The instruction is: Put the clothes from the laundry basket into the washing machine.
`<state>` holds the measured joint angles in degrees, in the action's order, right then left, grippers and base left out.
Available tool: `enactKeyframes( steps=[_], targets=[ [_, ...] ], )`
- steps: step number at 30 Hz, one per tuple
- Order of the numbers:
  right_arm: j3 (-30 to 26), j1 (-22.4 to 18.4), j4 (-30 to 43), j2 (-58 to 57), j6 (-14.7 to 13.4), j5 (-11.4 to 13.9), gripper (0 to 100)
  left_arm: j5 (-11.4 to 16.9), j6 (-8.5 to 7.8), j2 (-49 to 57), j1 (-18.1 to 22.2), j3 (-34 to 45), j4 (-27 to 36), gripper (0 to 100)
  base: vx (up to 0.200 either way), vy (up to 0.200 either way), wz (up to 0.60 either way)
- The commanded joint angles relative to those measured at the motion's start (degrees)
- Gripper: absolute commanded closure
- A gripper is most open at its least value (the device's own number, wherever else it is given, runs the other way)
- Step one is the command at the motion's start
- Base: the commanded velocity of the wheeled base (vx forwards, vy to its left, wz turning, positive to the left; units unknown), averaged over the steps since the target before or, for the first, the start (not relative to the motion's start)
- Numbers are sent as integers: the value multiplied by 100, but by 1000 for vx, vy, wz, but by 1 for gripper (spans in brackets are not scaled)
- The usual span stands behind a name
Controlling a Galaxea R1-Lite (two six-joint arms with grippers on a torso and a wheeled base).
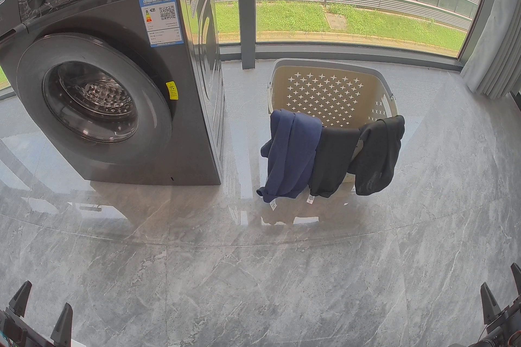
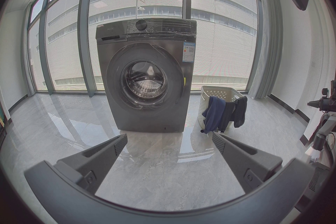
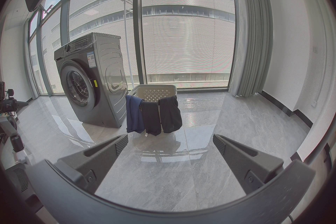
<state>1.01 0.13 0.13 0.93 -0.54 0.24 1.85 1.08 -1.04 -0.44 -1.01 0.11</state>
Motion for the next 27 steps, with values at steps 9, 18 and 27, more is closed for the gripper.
enactKeyframes(
  steps=[9,18,27],
  targets=[
    [-92,13,4,-93,1,2,0,-1,-3,95,0,92,7,0,0,-200,0],
    [-92,13,-5,-93,1,2,0,-1,15,95,0,92,7,0,0,-200,0],
    [-92,13,-5,-93,1,2,0,-1,15,95,0,92,-2,0,0,-200,0]
  ],
)
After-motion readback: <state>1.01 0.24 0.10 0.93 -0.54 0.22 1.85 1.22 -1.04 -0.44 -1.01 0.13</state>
